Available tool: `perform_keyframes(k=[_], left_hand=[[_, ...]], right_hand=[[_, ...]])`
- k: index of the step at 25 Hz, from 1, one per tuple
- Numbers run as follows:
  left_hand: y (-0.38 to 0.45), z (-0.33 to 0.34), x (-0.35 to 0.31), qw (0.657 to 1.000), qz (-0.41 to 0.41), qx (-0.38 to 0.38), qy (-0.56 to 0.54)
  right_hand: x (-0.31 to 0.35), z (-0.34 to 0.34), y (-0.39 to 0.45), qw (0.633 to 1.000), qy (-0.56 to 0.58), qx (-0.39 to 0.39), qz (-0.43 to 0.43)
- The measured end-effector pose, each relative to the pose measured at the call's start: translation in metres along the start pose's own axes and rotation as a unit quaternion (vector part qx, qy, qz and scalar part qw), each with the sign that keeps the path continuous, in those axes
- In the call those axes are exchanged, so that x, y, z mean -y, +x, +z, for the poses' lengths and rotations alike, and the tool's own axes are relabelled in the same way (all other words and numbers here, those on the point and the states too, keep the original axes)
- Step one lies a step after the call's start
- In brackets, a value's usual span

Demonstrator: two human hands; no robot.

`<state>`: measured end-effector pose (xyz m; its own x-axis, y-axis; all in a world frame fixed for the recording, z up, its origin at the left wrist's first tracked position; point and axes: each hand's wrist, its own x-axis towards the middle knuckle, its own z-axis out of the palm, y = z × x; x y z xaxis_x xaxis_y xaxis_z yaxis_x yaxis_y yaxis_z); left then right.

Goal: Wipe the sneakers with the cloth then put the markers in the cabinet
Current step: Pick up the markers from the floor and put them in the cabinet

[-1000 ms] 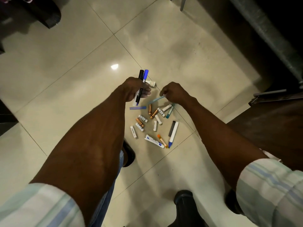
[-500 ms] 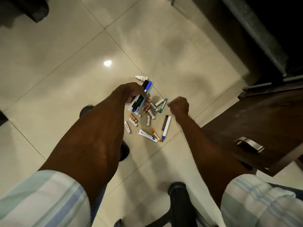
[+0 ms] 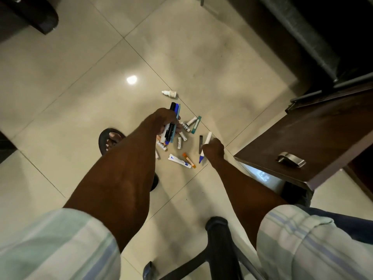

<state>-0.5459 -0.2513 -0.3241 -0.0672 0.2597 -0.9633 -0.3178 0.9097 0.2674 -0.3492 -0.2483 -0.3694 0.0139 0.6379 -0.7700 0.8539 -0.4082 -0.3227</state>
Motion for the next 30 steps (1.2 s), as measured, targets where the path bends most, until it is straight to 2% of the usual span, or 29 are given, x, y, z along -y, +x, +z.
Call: perform_keyframes(k=[2, 5, 7, 9, 11, 14, 17, 19, 26, 30], left_hand=[[-0.017, 0.019, 0.004, 0.997, 0.047, -0.051, -0.030], [-0.062, 0.049, 0.005, 0.986, 0.112, -0.088, -0.087], [-0.105, 0.065, 0.007, 0.980, 0.140, -0.103, -0.097], [-0.153, 0.074, 0.011, 0.972, 0.172, -0.115, -0.111], [-0.212, 0.086, 0.019, 0.967, 0.199, -0.104, -0.118], [-0.297, 0.123, 0.039, 0.968, 0.232, -0.041, -0.089], [-0.359, 0.177, 0.054, 0.964, 0.259, 0.039, -0.044], [-0.391, 0.222, 0.062, 0.959, 0.276, 0.070, -0.002], [-0.440, 0.357, 0.056, 0.956, 0.246, 0.113, 0.109], [-0.432, 0.403, 0.036, 0.957, 0.233, 0.094, 0.145]], right_hand=[[0.008, -0.020, -0.021, 0.998, 0.048, 0.020, -0.034], [0.026, -0.062, -0.070, 0.988, 0.056, 0.061, -0.132], [0.038, -0.098, -0.114, 0.979, 0.126, 0.089, -0.135], [0.043, -0.132, -0.162, 0.952, 0.248, 0.146, -0.107], [0.033, -0.170, -0.211, 0.929, 0.305, 0.163, -0.133], [-0.005, -0.224, -0.275, 0.925, 0.320, 0.106, -0.172], [-0.050, -0.269, -0.311, 0.926, 0.336, 0.037, -0.166], [-0.083, -0.301, -0.328, 0.916, 0.370, 0.020, -0.152], [-0.177, -0.372, -0.337, 0.885, 0.453, -0.045, -0.100], [-0.202, -0.391, -0.314, 0.867, 0.490, -0.059, -0.073]])
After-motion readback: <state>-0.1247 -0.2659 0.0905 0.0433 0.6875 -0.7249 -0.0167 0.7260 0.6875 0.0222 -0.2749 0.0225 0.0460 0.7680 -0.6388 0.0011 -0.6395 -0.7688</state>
